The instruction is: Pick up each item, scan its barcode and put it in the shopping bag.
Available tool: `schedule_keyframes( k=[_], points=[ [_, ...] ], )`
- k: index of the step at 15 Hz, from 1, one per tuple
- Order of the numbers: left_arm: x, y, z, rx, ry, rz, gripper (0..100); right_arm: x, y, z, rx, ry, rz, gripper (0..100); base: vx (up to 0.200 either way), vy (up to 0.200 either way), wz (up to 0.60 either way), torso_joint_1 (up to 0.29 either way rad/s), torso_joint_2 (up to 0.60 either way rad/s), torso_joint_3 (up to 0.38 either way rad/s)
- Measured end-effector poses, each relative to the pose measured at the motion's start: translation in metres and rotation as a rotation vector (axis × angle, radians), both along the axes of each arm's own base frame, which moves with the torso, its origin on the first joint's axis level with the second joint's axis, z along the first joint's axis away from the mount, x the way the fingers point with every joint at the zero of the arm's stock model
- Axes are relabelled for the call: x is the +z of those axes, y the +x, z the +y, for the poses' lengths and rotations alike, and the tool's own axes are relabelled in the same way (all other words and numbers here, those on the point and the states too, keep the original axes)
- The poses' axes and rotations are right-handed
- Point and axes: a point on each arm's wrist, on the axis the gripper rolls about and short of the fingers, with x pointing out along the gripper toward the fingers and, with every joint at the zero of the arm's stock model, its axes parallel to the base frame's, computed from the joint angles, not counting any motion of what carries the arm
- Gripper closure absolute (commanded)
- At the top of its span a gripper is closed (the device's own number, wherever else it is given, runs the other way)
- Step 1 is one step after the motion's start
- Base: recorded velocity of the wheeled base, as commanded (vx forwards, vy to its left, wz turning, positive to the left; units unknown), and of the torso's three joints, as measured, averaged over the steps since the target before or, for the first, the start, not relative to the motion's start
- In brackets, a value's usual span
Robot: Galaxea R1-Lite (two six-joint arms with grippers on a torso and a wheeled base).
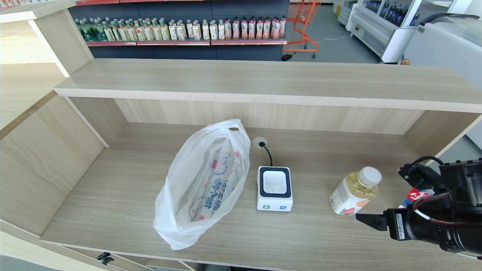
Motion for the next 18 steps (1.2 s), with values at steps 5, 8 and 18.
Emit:
schedule_keyframes(
  k=[5, 8, 18],
  points=[
    [0.0, 0.0, 0.0, 0.0, 0.0, 0.0, 0, -0.018, 0.022, 0.016, 0.02, -0.046, -0.039, 0, 0.0, 0.0, 0.0, 0.0, 0.0, 0.0],
    [0.0, 0.0, 0.0, 0.0, 0.0, 0.0, 0, -0.025, 0.038, 0.022, 0.022, -0.041, -0.102, 0, 0.0, 0.0, 0.0, 0.0, 0.0, 0.0],
    [0.0, 0.0, 0.0, 0.0, 0.0, 0.0, 0, -0.049, 0.075, 0.037, 0.062, -0.093, -0.232, 0, 0.0, 0.0, 0.0, 0.0, 0.0, 0.0]
  ],
)
